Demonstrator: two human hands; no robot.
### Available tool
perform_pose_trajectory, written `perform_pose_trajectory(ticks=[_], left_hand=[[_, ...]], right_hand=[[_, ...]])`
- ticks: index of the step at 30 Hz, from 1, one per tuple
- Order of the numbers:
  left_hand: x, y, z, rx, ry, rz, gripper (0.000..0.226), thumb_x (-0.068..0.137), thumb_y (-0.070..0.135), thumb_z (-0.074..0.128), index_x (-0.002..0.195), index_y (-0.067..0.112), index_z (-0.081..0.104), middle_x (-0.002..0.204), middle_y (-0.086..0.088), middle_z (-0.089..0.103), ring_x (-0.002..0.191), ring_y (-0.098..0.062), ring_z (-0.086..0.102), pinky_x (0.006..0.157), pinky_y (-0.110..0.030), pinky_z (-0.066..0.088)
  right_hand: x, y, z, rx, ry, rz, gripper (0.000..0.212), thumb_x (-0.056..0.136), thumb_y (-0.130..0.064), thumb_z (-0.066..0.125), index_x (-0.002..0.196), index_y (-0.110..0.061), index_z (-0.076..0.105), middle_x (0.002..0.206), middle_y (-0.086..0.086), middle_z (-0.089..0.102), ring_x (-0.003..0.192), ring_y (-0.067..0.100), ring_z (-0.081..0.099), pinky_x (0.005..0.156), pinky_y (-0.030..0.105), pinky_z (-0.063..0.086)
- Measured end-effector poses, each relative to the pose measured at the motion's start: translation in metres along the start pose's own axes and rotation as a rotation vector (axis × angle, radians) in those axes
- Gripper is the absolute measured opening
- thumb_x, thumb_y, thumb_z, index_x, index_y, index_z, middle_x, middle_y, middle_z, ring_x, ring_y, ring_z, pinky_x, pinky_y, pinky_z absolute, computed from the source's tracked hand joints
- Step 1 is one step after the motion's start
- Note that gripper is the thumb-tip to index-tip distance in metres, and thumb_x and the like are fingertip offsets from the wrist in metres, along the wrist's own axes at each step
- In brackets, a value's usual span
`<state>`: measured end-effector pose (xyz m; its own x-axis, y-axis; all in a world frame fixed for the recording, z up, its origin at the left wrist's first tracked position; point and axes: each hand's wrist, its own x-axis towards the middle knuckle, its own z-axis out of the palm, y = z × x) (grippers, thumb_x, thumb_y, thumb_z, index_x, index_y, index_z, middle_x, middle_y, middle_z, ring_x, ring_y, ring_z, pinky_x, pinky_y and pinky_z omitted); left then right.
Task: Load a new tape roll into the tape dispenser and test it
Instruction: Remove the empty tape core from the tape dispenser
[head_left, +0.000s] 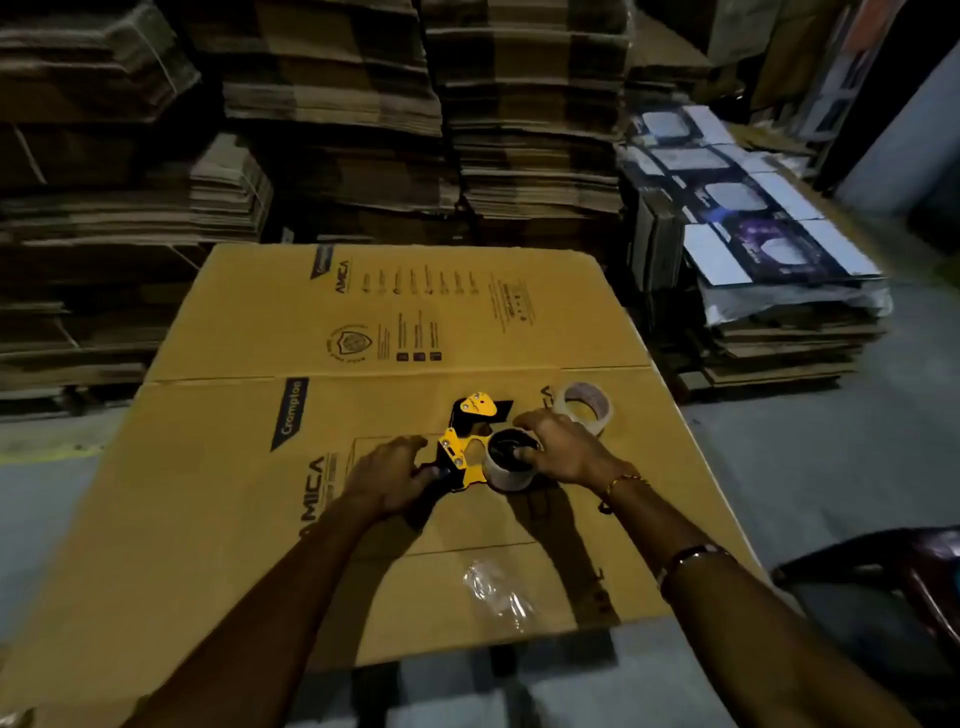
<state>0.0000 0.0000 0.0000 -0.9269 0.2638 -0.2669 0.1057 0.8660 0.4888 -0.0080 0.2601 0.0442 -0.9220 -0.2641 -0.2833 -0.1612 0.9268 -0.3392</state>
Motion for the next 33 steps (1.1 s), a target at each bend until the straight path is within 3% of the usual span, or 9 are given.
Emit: perform_pose_trajectory(ticks=[3,9,13,18,26,30,33], left_hand=[[-0.002,0.01,0.025,0.016,-0.004,-0.036,0.06,0.088,0.045,0.061,0.141,0.021,0.045,0.134,-0.012,0.057,0.12,-0.034,0.055,0.092,-0.043,0.047],[-0.002,0.018,0.056,0.237,0.16,-0.158,0.052,0.091,0.043,0.057,0.138,0.022,0.048,0.123,-0.01,0.061,0.112,-0.034,0.055,0.09,-0.042,0.04],[0.001,0.022,0.068,0.27,0.228,-0.198,0.05,0.092,0.047,0.055,0.135,0.021,0.051,0.119,-0.01,0.064,0.109,-0.034,0.057,0.089,-0.042,0.04],[0.007,0.022,0.071,0.316,0.232,-0.166,0.048,0.092,0.049,0.053,0.13,0.019,0.051,0.119,-0.006,0.061,0.108,-0.027,0.057,0.091,-0.042,0.042],[0.009,0.001,0.085,0.33,0.369,-0.047,0.051,0.087,0.056,0.058,0.126,0.022,0.054,0.111,0.003,0.063,0.093,-0.022,0.064,0.074,-0.037,0.052],[0.007,-0.006,0.09,0.33,0.431,0.01,0.055,0.088,0.057,0.054,0.132,0.026,0.049,0.118,0.005,0.061,0.101,-0.02,0.062,0.073,-0.032,0.046],[0.007,-0.007,0.093,0.374,0.422,0.028,0.066,0.085,0.068,0.041,0.136,0.026,0.044,0.124,0.004,0.058,0.106,-0.018,0.059,0.072,-0.031,0.042]], right_hand=[[0.004,0.022,0.012,0.016,-0.041,-0.009,0.062,0.09,-0.031,0.067,0.143,-0.013,0.041,0.139,0.015,0.047,0.124,0.037,0.05,0.096,0.046,0.047],[0.013,0.05,0.036,0.178,-0.02,-0.159,0.074,0.082,-0.023,0.071,0.146,-0.016,0.033,0.141,0.007,0.04,0.125,0.031,0.048,0.099,0.041,0.046],[0.029,0.061,0.057,0.237,0.006,-0.209,0.091,0.079,-0.038,0.075,0.153,-0.018,0.025,0.151,0.005,0.035,0.133,0.029,0.04,0.104,0.041,0.042],[0.029,0.057,0.076,0.372,0.132,-0.195,0.103,0.074,-0.05,0.079,0.155,-0.026,0.019,0.151,-0.002,0.033,0.135,0.019,0.037,0.103,0.036,0.044],[0.009,0.055,0.111,0.698,0.296,-0.156,0.106,0.073,-0.048,0.081,0.152,-0.045,0.01,0.153,-0.017,0.028,0.133,-0.001,0.033,0.102,0.022,0.034],[0.02,0.065,0.121,0.683,0.363,-0.262,0.111,0.069,-0.048,0.083,0.154,-0.042,0.011,0.155,-0.014,0.033,0.137,-0.001,0.034,0.108,0.02,0.032],[0.026,0.071,0.126,0.659,0.396,-0.334,0.115,0.066,-0.052,0.079,0.156,-0.034,0.009,0.152,-0.012,0.037,0.135,-0.003,0.035,0.104,0.01,0.03]])
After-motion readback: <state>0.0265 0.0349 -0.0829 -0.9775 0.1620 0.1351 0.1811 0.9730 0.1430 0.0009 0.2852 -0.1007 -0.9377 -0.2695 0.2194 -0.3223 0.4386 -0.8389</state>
